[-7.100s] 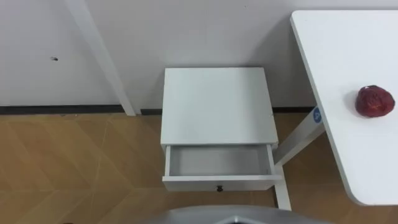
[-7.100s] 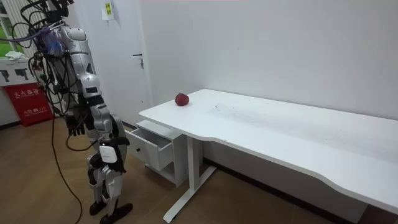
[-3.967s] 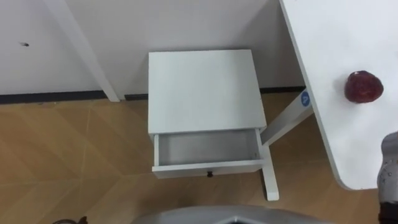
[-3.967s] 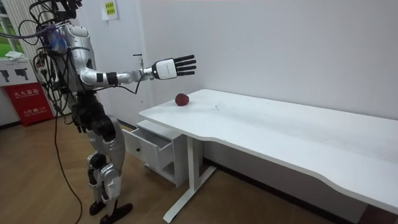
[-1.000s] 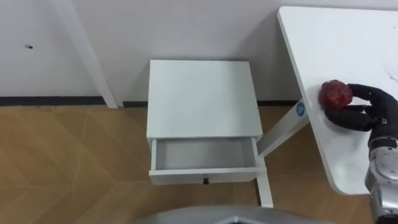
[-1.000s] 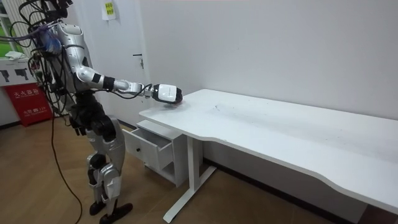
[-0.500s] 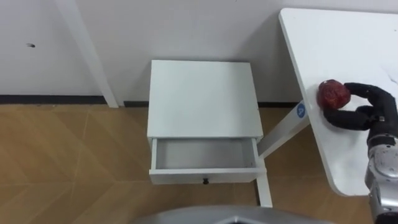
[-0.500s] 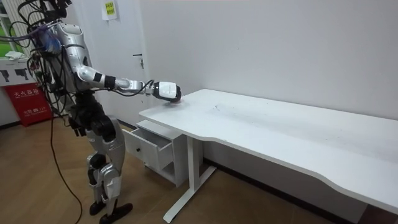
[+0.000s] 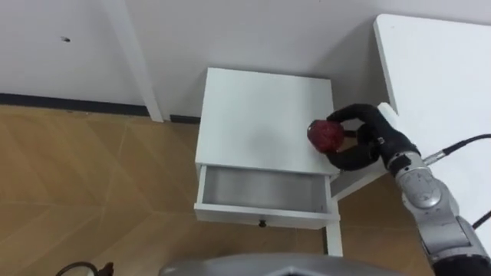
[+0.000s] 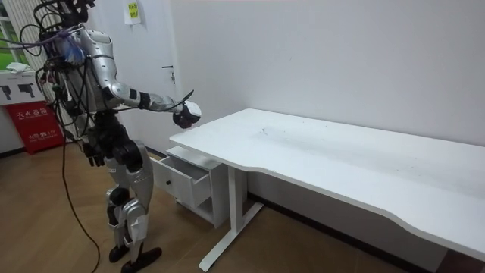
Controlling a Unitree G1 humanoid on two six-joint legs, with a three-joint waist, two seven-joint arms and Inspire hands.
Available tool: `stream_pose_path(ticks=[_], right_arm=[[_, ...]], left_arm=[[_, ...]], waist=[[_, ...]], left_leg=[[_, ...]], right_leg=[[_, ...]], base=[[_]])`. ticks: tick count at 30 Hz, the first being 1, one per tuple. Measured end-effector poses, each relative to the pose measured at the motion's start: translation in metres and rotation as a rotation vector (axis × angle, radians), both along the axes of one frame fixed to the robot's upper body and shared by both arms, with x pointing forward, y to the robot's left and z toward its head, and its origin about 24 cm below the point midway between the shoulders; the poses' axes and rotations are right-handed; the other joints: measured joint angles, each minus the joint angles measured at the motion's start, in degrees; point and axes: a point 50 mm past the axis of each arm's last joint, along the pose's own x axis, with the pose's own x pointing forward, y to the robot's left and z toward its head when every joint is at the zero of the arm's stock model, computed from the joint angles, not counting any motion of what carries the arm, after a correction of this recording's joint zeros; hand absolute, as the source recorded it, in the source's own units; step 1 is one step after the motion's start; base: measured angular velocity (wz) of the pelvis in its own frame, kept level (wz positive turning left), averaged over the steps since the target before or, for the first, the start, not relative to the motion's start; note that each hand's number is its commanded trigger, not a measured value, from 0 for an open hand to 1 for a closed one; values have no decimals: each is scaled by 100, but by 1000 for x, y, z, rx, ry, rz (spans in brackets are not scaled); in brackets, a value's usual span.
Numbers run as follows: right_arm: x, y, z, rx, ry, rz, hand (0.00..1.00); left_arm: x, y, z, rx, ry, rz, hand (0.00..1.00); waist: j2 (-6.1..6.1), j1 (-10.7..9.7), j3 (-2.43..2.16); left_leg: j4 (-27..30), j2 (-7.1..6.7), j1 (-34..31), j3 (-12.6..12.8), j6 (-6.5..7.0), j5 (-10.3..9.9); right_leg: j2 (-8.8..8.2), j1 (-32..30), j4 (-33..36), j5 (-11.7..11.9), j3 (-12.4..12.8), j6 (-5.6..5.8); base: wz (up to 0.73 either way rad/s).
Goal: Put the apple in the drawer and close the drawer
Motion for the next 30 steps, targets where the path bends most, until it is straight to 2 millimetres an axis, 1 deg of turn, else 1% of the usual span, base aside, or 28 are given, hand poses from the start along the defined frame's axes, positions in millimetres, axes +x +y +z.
stream_pose_path(ticks=[3, 6, 12, 16, 19, 20, 21, 23, 25, 30], right_arm=[[-1, 7, -2, 12, 27, 42, 100], [-2, 15, -6, 17, 53, 87, 100], [-4, 20, -9, 32, 85, 112, 100], [-7, 28, -14, 11, 115, 153, 100], [-10, 32, -20, -1, 149, 162, 100], [-11, 32, -22, 0, 159, 162, 86], [-13, 33, -27, -2, 182, 163, 0], [-18, 34, -34, -12, 221, 170, 0], [-19, 34, -36, -14, 238, 172, 0], [-23, 33, -42, -11, 272, 168, 0]], left_arm=[[2, -1, 0, -2, -5, -13, 0], [-1, 0, 0, -4, 3, -12, 0], [2, -1, 0, -22, 8, -37, 0], [9, -1, 0, -29, -9, -45, 0], [14, -1, 0, -29, -21, -48, 0], [15, -1, 0, -29, -23, -49, 0], [15, -1, 0, -29, -24, -49, 0], [15, -1, 0, -29, -24, -49, 0], [16, -1, 0, -27, -25, -49, 0], [16, -3, 0, -25, -28, -46, 0]], waist=[[-13, 69, -9], [-26, 125, -18], [-24, 158, -17], [-37, 130, -22], [-23, 158, -16], [-23, 158, -17], [-18, 166, -16], [11, 169, 4], [43, 168, 15], [82, 172, 0]], left_leg=[[23, 0, -59, -16, 0, 1], [27, -1, -72, -10, -1, 1], [54, -9, -96, -20, 1, 1], [63, -13, -149, -86, 1, 1], [71, -23, -154, -127, 1, 1], [75, -24, -153, -127, 1, 1], [101, -25, -153, -131, 2, 1], [122, -32, -162, -137, 3, 1], [115, -38, -167, -141, 6, 0], [109, -39, -163, -149, 6, 0]], right_leg=[[-4, -45, 1, 0, 1, 0], [-4, -61, 2, 0, 2, 0], [-13, -62, 2, 0, -5, 0], [-26, -61, 3, 0, -158, 0], [-32, -53, 5, 0, -168, 1], [-33, -51, 4, 0, -167, 1], [-34, -48, 4, 0, -167, 1], [-40, -55, 3, 0, -167, 1], [-43, -62, 2, 0, -167, 1], [-43, -60, 1, 0, -168, 1]], base=[[1], [0], [1], [9], [8], [3], [0], [0], [0], [0]])
